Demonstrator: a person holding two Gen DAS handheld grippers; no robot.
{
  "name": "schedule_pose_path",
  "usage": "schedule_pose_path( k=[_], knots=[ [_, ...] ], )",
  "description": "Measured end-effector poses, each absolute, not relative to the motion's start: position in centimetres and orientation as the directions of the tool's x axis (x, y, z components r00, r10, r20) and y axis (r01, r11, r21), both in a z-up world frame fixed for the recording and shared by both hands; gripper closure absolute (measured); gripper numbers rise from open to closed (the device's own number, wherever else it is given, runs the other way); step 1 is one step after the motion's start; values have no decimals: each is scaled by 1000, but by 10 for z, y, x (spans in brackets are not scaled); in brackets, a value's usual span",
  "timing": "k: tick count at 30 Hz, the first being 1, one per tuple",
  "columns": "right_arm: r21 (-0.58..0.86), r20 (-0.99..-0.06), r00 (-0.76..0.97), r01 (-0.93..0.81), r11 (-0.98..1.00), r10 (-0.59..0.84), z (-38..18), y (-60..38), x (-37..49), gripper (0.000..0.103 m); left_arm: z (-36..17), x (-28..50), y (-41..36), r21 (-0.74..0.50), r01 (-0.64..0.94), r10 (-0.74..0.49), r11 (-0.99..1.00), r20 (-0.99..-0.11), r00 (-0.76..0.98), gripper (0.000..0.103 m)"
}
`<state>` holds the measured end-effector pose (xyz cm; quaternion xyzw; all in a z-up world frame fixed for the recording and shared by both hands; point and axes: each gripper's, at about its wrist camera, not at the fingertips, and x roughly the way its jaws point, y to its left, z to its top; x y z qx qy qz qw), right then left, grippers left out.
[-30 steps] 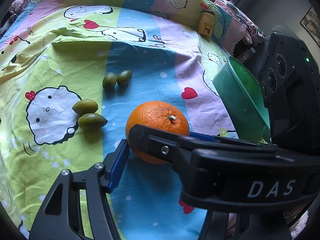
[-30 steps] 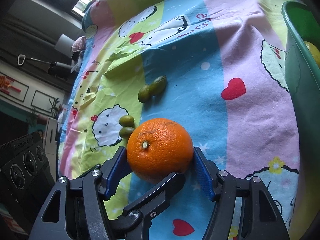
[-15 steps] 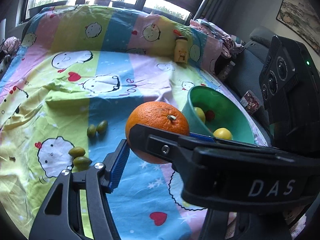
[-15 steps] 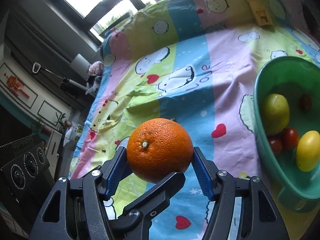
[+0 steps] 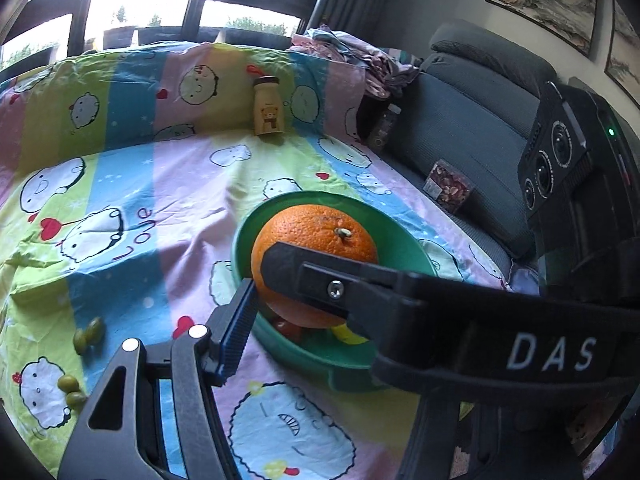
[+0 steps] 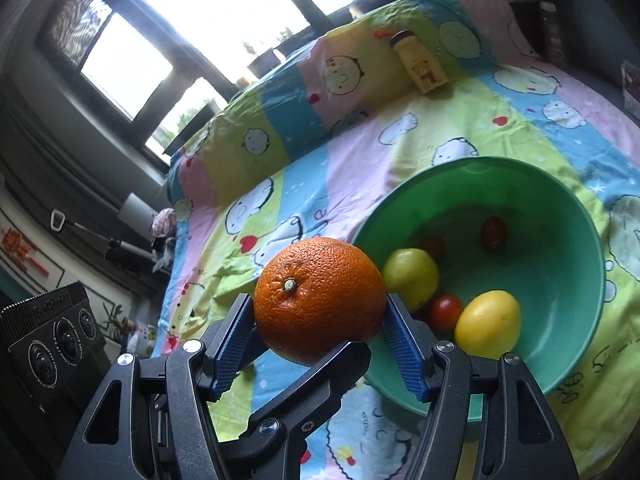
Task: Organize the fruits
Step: 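Lift and carry the orange in the right tool over the green basin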
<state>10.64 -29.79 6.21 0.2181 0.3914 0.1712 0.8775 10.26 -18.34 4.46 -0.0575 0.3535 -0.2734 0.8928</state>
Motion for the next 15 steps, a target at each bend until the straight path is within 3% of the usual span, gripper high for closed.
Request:
schedule_pose_path(
  k=[15],
  knots=[
    [552,-666,638,75,831,385,39,-365,114,35,20,135,-247,-355,519,-604,778,-651,460,44]
  ],
)
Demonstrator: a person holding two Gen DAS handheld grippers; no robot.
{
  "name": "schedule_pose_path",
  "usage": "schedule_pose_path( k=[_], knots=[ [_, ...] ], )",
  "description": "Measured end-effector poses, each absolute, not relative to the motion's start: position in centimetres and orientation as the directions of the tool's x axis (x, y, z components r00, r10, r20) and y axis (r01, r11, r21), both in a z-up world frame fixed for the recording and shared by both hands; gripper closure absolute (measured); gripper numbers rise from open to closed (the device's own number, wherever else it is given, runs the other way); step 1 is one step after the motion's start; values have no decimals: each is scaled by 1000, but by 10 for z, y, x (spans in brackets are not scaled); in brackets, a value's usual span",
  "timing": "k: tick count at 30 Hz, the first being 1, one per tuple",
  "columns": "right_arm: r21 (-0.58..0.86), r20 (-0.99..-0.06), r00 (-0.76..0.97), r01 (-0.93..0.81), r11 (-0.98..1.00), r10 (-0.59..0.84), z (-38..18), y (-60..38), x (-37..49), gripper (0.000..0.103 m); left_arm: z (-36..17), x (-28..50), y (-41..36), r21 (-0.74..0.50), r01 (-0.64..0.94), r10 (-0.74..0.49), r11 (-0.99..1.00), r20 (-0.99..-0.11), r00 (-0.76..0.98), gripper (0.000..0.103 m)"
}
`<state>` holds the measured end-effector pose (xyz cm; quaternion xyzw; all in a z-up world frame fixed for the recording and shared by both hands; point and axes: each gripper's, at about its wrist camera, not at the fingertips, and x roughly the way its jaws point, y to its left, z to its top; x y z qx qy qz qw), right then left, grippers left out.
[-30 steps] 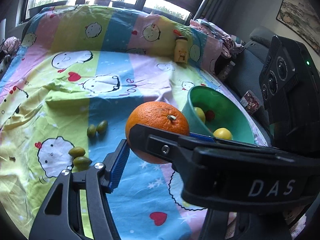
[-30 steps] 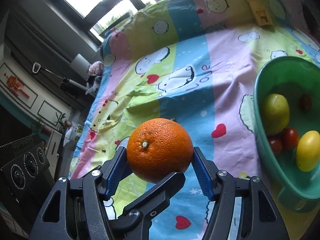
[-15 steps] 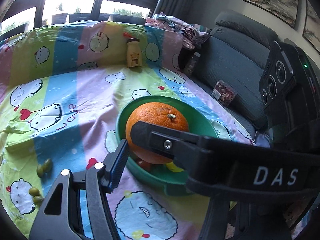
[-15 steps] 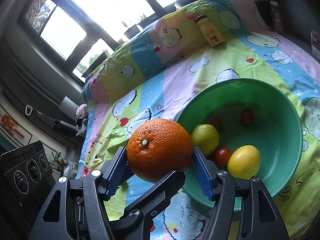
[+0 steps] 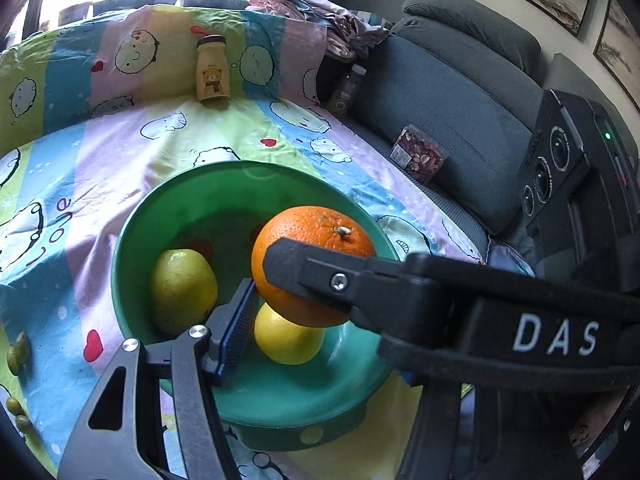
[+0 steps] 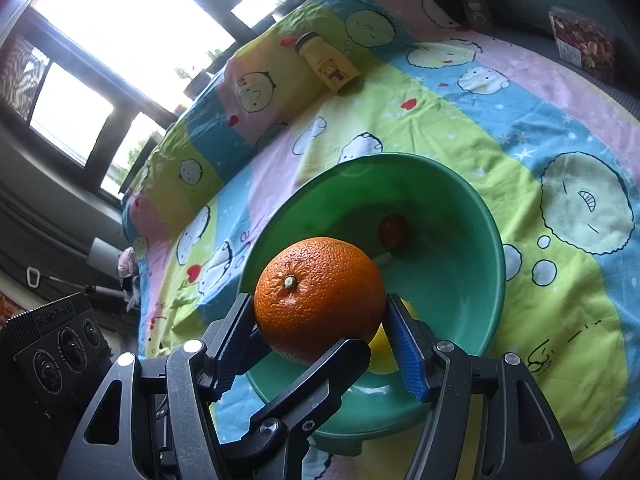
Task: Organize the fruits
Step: 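Lift and carry the orange in the right tool over the green basin, then open the right tool to drop the orange into the basin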
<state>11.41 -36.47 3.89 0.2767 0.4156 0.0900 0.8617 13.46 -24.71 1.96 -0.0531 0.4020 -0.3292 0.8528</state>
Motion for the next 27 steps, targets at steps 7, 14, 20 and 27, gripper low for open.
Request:
schedule_pose_path(
  k=[7,14,20,27],
  knots=[
    [559,-688,618,116,821,381,29,-373,121,35,10,140,-253,-381,506,-609,774,-665,432,44],
    [538,-708,610,137,832,357,27,-372,123,35,5,140,-251,-390,480,-598,786,-678,427,44],
    [523,-680,653,113,845,333,37,-370,118,35,17,127,-232,-404,489,-622,773,-637,456,42],
    [484,-642,710,80,872,291,57,-354,107,36,41,108,-187,-379,430,-570,819,-613,547,34]
  ],
)
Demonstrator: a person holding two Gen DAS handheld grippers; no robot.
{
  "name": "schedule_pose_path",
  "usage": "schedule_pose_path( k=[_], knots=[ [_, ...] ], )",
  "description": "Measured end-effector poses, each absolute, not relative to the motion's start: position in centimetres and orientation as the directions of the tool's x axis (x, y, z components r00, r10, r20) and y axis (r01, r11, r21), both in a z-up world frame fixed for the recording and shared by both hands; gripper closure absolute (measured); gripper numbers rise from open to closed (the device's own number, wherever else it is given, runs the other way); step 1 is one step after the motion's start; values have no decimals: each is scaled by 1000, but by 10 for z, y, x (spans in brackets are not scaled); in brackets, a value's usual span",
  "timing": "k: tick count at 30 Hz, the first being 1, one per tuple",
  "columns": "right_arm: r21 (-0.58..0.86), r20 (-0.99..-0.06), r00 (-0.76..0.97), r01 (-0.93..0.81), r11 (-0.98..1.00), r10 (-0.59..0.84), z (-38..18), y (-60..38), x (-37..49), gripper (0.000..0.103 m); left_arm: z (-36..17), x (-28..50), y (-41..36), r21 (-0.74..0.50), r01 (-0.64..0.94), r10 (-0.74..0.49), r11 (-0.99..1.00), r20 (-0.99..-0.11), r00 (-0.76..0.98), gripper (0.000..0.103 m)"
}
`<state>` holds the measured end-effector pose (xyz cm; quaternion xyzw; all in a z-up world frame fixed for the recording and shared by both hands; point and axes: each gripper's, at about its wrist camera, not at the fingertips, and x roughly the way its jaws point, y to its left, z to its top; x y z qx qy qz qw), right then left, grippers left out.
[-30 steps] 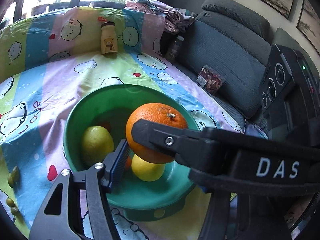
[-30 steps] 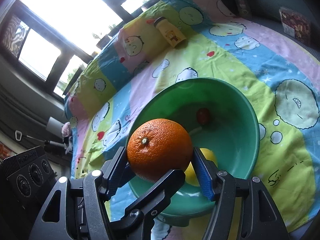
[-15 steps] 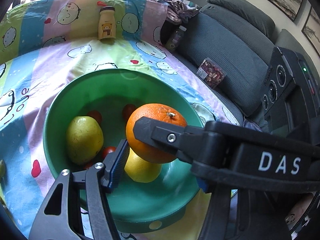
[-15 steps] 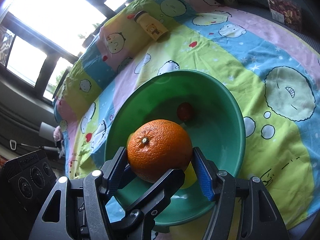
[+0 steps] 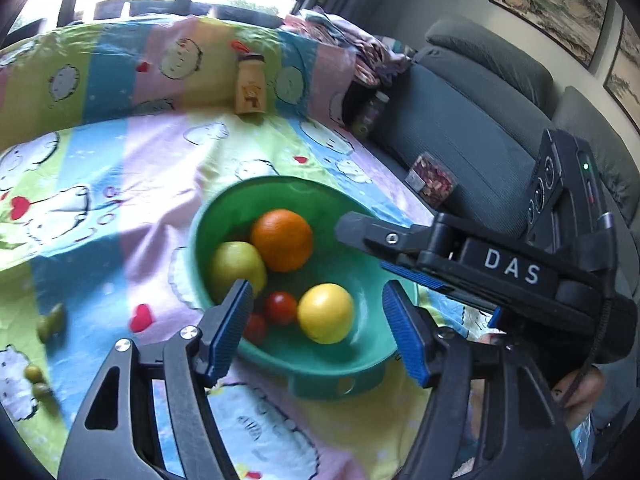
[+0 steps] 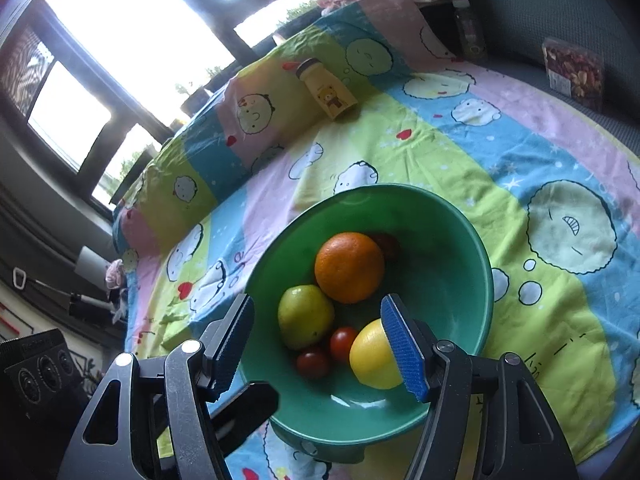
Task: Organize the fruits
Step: 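Open the right tool to drop the orange into the basin, then lower both tools to the green olives and close on one each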
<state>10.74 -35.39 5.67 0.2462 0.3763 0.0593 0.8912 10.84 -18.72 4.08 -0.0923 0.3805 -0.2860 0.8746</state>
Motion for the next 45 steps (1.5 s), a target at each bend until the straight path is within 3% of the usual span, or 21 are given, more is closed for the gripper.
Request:
schedule_pose_path(
  k=[9,20,30,33,35,37,45],
  knots=[
    [423,-626,730,22,906,275,70,-318,105,36,47,76,-106,-240,248,-345,939,-661,666,21],
    [335,-657,667,-160,929,352,65,-234,111,36,-1,63,-2,-247,-7,-184,969,-739,648,23],
    [362,-754,470,-287,887,460,18,-154,146,36,-35,81,6,-285,-54,-205,957,-796,570,41],
    [376,-784,413,-279,883,464,1,-136,162,57,-40,85,4,-278,-61,-198,959,-804,560,46],
    [376,-800,392,-260,889,453,-9,-127,171,62,-42,86,3,-266,-63,-188,962,-811,554,50],
    [358,-819,381,-245,901,429,-18,-119,178,74,-44,88,4,-279,-69,-197,958,-813,548,54],
    [333,-842,368,-221,917,394,-37,-110,195,74,-52,95,4,-327,-76,-244,942,-822,514,67]
  ],
)
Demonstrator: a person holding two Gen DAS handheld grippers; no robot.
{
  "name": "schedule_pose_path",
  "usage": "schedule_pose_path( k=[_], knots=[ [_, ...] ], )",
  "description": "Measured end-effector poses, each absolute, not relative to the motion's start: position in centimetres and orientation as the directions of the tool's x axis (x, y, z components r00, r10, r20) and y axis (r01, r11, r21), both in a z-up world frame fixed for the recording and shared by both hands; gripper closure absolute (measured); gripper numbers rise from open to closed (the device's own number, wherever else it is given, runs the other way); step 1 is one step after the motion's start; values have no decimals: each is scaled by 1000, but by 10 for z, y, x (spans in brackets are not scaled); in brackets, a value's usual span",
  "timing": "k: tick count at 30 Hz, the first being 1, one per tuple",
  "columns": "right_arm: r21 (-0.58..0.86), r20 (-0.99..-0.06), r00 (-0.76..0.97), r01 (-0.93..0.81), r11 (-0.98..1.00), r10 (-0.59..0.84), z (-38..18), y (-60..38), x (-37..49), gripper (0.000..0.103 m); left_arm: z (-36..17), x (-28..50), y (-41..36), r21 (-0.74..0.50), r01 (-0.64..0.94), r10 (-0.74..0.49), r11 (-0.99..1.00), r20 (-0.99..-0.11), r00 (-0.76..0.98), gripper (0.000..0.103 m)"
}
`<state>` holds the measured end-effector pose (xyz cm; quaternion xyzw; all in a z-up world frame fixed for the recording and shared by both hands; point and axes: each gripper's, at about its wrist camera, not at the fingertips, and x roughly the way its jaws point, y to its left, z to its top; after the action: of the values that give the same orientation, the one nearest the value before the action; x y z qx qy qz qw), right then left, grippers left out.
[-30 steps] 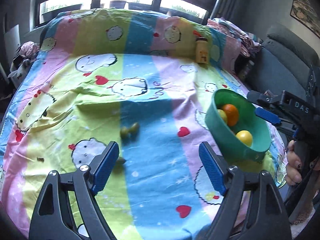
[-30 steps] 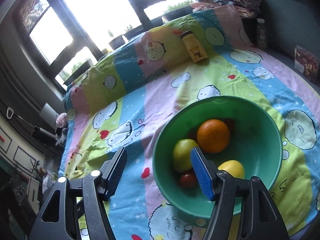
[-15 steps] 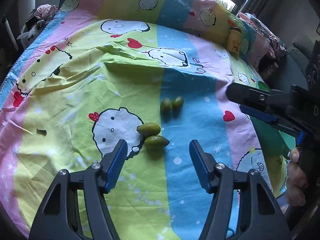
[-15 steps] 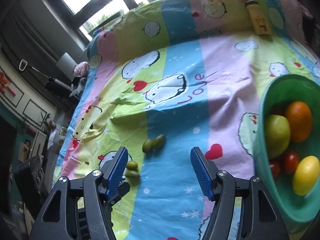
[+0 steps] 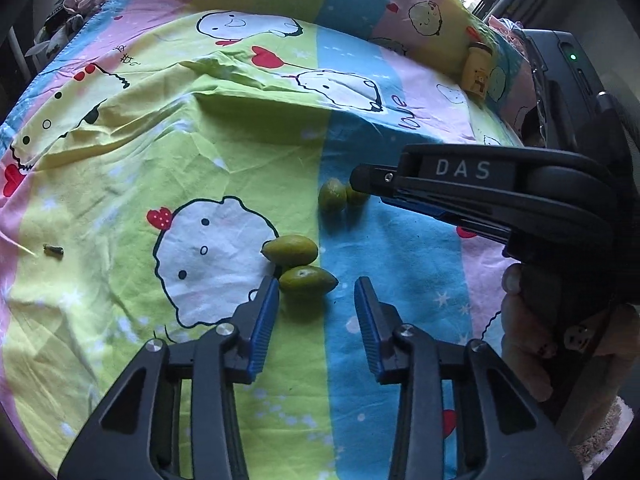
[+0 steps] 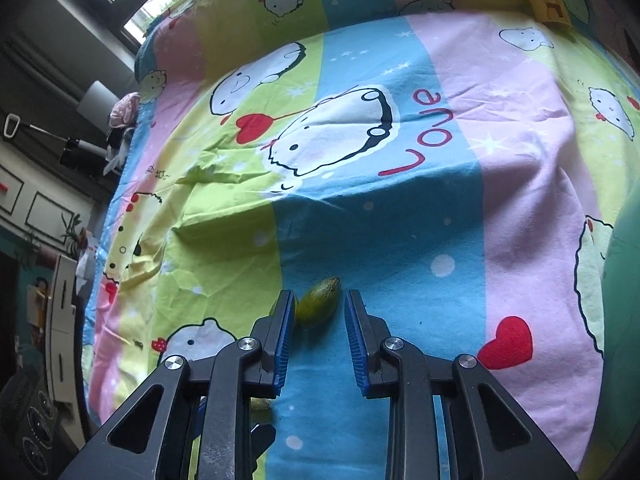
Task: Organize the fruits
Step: 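Lower both tools to the green olives and close on one each, then carry the olives in both tools over the green basin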
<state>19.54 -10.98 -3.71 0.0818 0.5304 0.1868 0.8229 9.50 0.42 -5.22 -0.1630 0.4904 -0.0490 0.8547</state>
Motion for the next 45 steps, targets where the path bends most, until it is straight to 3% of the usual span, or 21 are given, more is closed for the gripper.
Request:
schedule_pose_path(
  k=[7,11,13,17,22,34,45],
  knots=[
    [315,-842,380,-230,921,383,-44,-103,197,77,-55,95,4,-331,-88,-243,939,-826,509,79],
    [311,-837,391,-233,921,382,-44,-103,195,77,-55,95,3,-325,-87,-237,942,-825,514,80],
    [318,-836,390,-230,920,386,-44,-105,194,77,-55,94,1,-321,-77,-238,944,-823,516,91],
    [321,-825,407,-234,918,392,-38,-108,189,77,-54,94,-2,-314,-64,-238,947,-822,518,92],
    [318,-813,428,-241,917,395,-29,-111,184,77,-56,95,-2,-322,-76,-240,944,-823,514,91],
    [357,-762,485,-238,903,429,0,-139,163,77,-48,93,4,-307,-63,-223,950,-804,552,65],
    [377,-697,570,-225,899,435,26,-178,141,77,-57,109,3,-315,-61,-237,947,-816,527,66]
  ],
)
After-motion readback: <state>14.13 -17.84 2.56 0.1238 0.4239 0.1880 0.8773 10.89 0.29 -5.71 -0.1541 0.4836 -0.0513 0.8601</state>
